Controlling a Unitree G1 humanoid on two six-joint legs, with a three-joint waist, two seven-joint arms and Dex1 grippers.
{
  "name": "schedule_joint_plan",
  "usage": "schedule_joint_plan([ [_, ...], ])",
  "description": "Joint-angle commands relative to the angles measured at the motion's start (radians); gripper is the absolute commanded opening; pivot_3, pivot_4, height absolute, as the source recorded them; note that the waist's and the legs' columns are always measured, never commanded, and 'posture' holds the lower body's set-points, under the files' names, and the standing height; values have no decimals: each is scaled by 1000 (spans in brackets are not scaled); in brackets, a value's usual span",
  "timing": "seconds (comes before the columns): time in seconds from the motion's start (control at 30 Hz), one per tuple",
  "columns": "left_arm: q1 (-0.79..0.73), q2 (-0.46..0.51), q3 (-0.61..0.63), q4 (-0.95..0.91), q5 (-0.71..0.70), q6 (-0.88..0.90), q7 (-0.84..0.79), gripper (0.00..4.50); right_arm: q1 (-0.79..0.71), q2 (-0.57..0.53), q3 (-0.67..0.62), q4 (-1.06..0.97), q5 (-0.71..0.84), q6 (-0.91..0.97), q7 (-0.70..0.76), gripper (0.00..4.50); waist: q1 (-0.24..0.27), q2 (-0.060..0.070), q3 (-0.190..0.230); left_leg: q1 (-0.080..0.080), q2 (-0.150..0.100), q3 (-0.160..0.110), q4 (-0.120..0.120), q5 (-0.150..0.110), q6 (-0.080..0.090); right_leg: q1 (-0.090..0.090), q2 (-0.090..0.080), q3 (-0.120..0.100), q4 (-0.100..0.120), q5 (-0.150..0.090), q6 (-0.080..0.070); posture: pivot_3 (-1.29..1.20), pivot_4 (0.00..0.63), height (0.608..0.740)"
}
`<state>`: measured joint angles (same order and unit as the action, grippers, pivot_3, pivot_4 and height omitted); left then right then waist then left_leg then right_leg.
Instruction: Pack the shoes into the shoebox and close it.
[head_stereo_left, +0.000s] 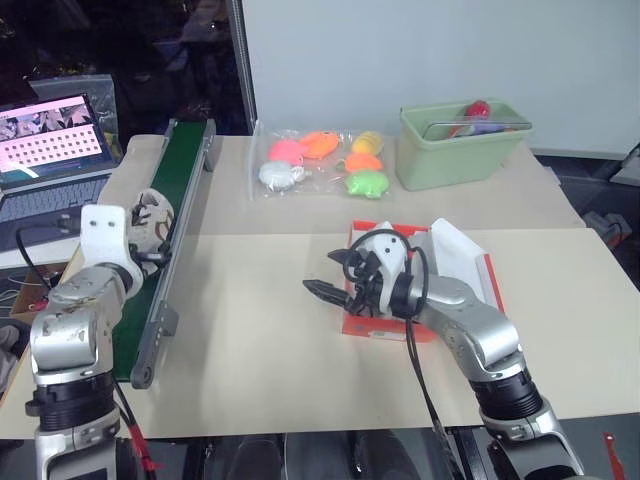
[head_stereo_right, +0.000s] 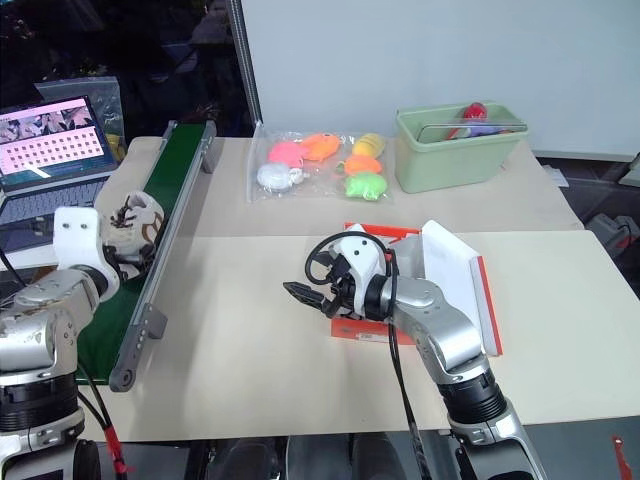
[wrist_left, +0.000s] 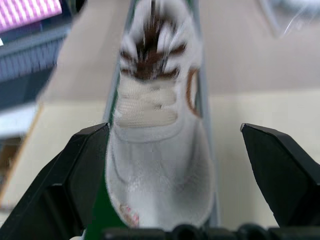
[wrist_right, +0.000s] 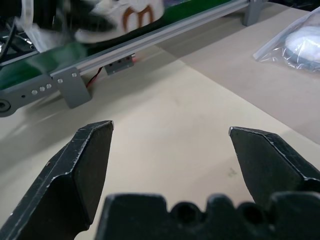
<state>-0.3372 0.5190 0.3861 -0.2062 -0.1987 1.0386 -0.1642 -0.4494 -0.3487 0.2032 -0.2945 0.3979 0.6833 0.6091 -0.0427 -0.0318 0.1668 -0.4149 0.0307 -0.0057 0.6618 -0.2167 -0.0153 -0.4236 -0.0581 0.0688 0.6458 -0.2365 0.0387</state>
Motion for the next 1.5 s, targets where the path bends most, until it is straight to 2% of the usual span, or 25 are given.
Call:
schedule_joint_plan([
  [0.03,34,-17,-2,7,-16,76,-3,4500,-4,0,-33,-49,19,2,-3,4375,3,0,0,1,0,0,0,0,0,0,0,0,0,0,0,0,150,729],
  [0.1,47,-29,-6,-8,-24,91,-9,3976,-3,-2,-37,-52,21,5,-4,4500,7,0,0,1,0,0,0,0,0,1,0,0,0,0,0,0,150,729],
  [0.13,50,-34,-5,-13,-27,94,-12,3850,-3,-2,-38,-52,21,6,-4,4500,9,0,0,1,0,0,0,0,0,1,0,0,0,0,0,0,150,729],
  [0.17,53,-38,-6,-18,-28,96,-14,3440,-3,-1,-40,-52,21,6,-6,4500,12,1,-1,2,-1,0,0,0,0,2,-1,0,0,0,0,0,150,729],
  [0.23,51,-44,-4,-20,-25,100,-10,2967,-4,0,-42,-50,20,6,-9,4500,17,1,-1,5,-1,0,0,0,0,4,-1,0,1,0,0,0,150,729],
  [0.37,43,-40,-10,-13,-17,92,-12,2513,-5,7,-44,-52,24,7,-16,4500,24,1,-1,10,-1,0,0,1,-1,8,-1,0,1,0,0,0,150,729],
  [0.6,12,-51,7,-8,5,39,25,2469,-12,9,-50,-43,26,7,-21,4500,28,1,-1,15,-1,0,0,1,-1,14,0,0,1,-1,0,0,150,729],
  [0.67,-7,-44,5,-16,49,-50,72,2469,-14,11,-53,-41,27,7,-25,4500,30,1,-1,16,-1,0,0,1,-1,15,0,0,1,-1,0,0,150,729],
  [0.8,-23,44,-92,-75,265,-376,208,2469,-19,21,-61,-35,35,8,-31,4500,27,-7,2,14,0,0,0,1,-1,13,1,0,0,0,-1,0,150,729],
  [0.93,-21,31,-173,-121,344,-507,248,2469,-33,51,-85,-28,63,25,-45,4500,28,-10,1,0,0,0,0,1,-1,-1,-1,1,0,1,-2,0,150,729],
  [1.07,-29,-54,-232,-160,263,-559,166,2469,-59,108,-151,-15,135,94,-89,4500,28,-9,1,-2,0,0,-2,0,-2,-1,-2,0,1,1,-1,0,150,729],
  [1.13,-27,-110,-265,-184,164,-545,70,2469,-77,143,-198,-4,186,137,-120,4500,28,-10,1,-4,0,0,-1,0,-2,-2,-2,0,1,1,-1,0,150,729],
  [1.17,-11,-161,-293,-228,32,-478,-18,2469,-95,175,-242,8,243,176,-148,4500,28,-9,1,-4,0,0,-1,0,-2,-2,-2,-1,1,1,-1,0,150,729],
  [1.23,41,-200,-377,-326,-97,-427,-138,2469,-133,232,-331,35,360,255,-206,4500,26,-9,1,-4,0,0,-1,0,-2,-2,-2,-1,1,1,-1,0,150,729],
  [1.5,10,-169,-440,-351,-141,-415,-234,2469,-178,250,-385,65,461,353,-278,4500,-1,-9,2,-2,1,0,-1,0,-2,-2,1,0,0,1,-2,0,150,729],
])
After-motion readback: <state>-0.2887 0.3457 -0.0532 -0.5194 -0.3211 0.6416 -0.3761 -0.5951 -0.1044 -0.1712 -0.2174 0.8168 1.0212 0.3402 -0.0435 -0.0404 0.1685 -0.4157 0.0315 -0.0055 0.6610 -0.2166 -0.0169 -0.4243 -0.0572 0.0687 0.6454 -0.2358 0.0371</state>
